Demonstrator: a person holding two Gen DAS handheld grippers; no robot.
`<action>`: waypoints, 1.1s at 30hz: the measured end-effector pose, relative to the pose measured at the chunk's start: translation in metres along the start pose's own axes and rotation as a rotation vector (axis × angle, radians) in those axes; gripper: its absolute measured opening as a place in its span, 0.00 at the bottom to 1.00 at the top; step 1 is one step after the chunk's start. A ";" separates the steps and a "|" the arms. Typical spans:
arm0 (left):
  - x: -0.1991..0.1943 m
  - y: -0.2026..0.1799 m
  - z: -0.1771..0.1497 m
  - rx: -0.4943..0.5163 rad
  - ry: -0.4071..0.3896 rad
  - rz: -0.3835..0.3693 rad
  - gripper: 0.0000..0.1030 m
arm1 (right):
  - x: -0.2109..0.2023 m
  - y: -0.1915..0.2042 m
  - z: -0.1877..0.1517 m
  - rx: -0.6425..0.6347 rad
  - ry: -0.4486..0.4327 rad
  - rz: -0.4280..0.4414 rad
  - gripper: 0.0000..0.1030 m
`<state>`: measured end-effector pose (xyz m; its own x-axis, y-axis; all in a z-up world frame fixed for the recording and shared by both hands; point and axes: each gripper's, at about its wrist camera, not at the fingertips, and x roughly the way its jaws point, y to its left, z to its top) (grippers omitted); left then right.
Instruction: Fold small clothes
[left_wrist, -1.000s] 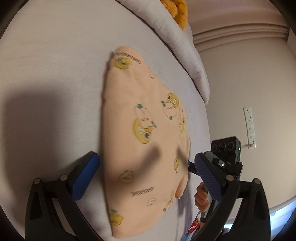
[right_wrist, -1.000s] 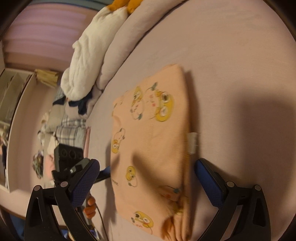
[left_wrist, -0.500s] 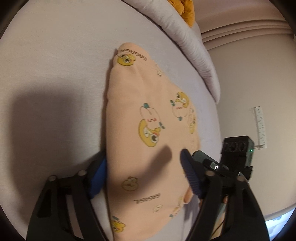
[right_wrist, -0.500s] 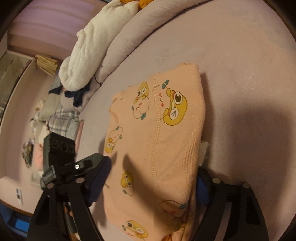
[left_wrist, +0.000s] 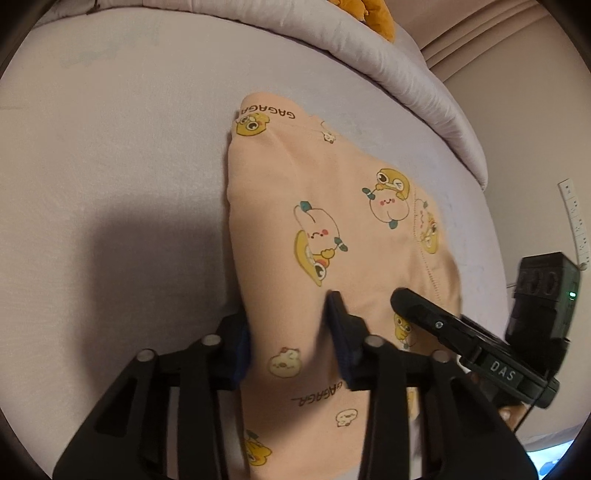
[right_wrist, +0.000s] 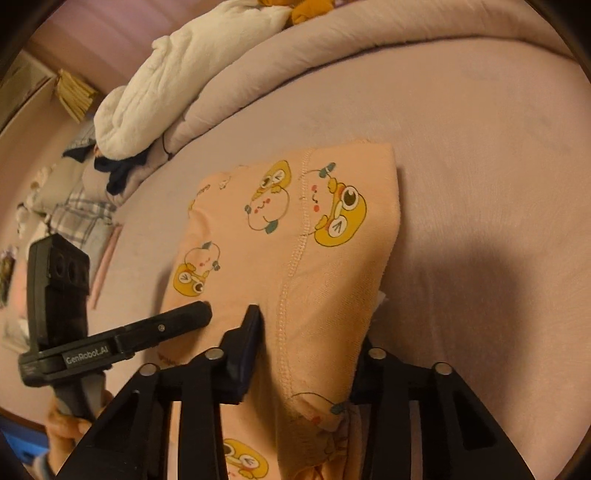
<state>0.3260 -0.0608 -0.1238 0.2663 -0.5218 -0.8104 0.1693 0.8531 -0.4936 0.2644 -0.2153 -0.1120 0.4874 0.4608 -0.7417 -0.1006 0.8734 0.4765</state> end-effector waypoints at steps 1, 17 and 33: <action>-0.001 -0.002 -0.001 0.008 -0.003 0.012 0.31 | -0.001 0.004 -0.001 -0.019 -0.010 -0.015 0.33; -0.009 -0.024 -0.011 0.097 -0.082 0.096 0.24 | -0.007 0.026 -0.003 -0.129 -0.102 -0.107 0.26; -0.043 -0.028 -0.042 0.150 -0.158 0.114 0.23 | -0.027 0.061 -0.031 -0.215 -0.136 -0.096 0.26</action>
<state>0.2697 -0.0624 -0.0883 0.4351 -0.4269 -0.7927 0.2659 0.9021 -0.3399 0.2184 -0.1697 -0.0780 0.6144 0.3613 -0.7014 -0.2231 0.9323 0.2848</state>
